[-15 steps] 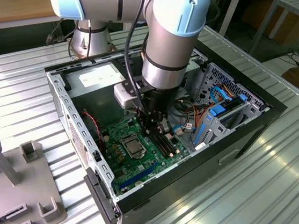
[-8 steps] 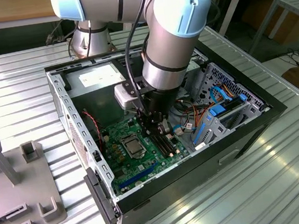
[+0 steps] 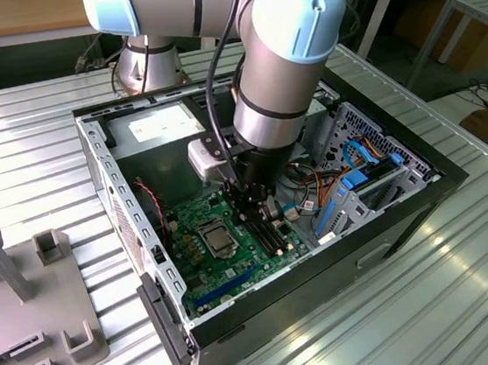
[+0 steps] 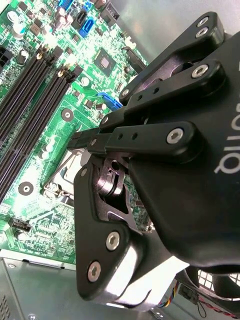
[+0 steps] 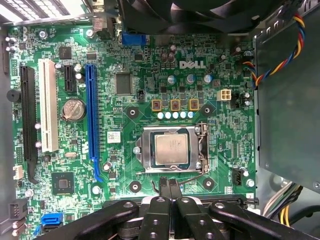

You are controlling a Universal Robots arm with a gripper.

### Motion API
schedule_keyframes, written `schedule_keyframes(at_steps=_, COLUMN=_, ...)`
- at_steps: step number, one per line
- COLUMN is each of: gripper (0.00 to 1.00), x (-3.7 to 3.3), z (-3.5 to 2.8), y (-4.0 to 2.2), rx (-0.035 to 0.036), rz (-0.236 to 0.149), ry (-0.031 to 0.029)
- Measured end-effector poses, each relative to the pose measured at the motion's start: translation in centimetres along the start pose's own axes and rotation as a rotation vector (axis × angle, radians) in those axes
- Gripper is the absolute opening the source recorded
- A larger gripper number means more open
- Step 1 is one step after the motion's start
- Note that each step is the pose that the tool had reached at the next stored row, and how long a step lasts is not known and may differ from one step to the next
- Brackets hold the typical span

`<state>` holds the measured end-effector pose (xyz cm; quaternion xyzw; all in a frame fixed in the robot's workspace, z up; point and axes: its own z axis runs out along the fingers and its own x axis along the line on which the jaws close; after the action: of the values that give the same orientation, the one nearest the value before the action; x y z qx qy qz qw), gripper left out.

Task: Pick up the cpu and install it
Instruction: 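Install the first cpu locking lever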

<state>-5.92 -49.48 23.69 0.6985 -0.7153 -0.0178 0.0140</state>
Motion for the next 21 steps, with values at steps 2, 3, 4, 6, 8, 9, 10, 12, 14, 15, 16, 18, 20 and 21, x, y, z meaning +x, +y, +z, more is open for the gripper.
schedule_keyframes(at_steps=2, gripper=0.11, x=0.02, z=0.02, y=0.00, rx=0.0000, rz=-0.002, ry=0.0001)
schedule_keyframes(at_steps=3, gripper=0.11, x=0.04, z=0.03, y=0.00, rx=0.0000, rz=-0.003, ry=0.0002)
schedule_keyframes(at_steps=4, gripper=0.11, x=0.04, z=0.05, y=0.00, rx=0.0000, rz=-0.004, ry=0.0002)
schedule_keyframes(at_steps=6, gripper=0.11, x=0.06, z=0.09, y=0.00, rx=-0.0001, rz=-0.006, ry=0.0005)
schedule_keyframes(at_steps=8, gripper=0.11, x=0.07, z=0.16, y=-0.01, rx=0.0000, rz=-0.008, ry=0.0005)
schedule_keyframes(at_steps=9, gripper=0.11, x=0.09, z=0.23, y=-0.01, rx=-0.0001, rz=-0.010, ry=0.0006)
schedule_keyframes(at_steps=10, gripper=0.11, x=0.10, z=0.30, y=-0.01, rx=-0.0001, rz=-0.013, ry=0.0007)
schedule_keyframes(at_steps=12, gripper=0.11, x=0.14, z=0.38, y=-0.02, rx=-0.0001, rz=-0.015, ry=0.0006)
schedule_keyframes(at_steps=14, gripper=0.11, x=0.20, z=0.48, y=-0.03, rx=0.0000, rz=-0.017, ry=0.0007)
schedule_keyframes(at_steps=15, gripper=0.11, x=0.24, z=0.54, y=-0.03, rx=0.0000, rz=-0.018, ry=0.0008)
schedule_keyframes(at_steps=16, gripper=0.11, x=0.28, z=0.57, y=-0.03, rx=-0.0001, rz=-0.019, ry=0.0010)
schedule_keyframes(at_steps=18, gripper=0.11, x=0.40, z=0.64, y=-0.04, rx=-0.0001, rz=-0.021, ry=0.0009)
schedule_keyframes(at_steps=20, gripper=0.11, x=0.58, z=0.73, y=-0.04, rx=-0.0001, rz=-0.024, ry=0.0012)
schedule_keyframes(at_steps=21, gripper=0.11, x=0.63, z=0.79, y=-0.05, rx=-0.0001, rz=-0.025, ry=0.0012)
